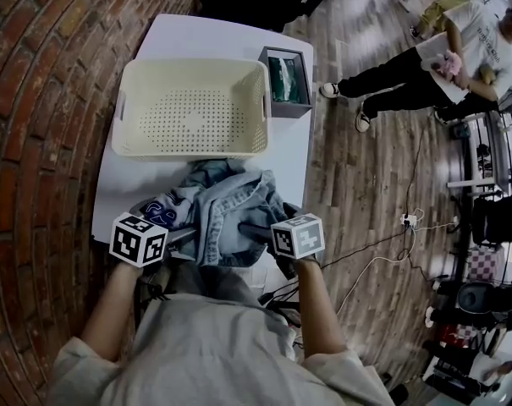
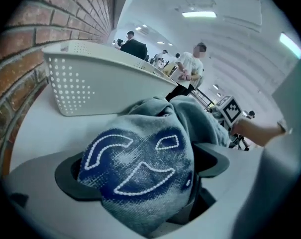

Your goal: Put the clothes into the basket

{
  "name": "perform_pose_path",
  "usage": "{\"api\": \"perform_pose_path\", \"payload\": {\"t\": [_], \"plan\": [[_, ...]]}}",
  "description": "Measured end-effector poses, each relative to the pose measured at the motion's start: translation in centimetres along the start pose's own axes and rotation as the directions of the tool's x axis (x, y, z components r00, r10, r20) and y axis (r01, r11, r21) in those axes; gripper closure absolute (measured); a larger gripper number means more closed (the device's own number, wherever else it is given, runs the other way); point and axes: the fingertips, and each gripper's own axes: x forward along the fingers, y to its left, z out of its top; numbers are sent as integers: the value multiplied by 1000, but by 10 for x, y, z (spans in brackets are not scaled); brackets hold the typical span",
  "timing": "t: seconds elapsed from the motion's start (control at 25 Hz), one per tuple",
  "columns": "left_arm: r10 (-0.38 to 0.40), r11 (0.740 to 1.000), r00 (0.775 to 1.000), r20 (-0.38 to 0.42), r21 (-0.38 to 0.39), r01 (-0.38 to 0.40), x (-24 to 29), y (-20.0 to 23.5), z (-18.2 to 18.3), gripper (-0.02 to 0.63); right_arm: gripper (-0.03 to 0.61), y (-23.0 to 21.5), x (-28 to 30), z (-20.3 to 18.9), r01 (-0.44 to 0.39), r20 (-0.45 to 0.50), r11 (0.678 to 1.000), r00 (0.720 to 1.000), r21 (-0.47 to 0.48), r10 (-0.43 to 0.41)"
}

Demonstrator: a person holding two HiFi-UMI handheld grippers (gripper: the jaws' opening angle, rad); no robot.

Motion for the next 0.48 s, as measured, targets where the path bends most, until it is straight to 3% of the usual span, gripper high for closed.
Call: {"api": "perform_pose_path", "payload": {"t": [0.28,0.48], "plan": [[-103,994,993,-66,-42,100,15,-4,-5,49,-6,-2,18,-13,-144,-33,985,988,91,148],[-209,976,973,-95,-75,202,29,-10,-10,48,-3,8,24,-8,-198,-24,980,980,37,199]]}}
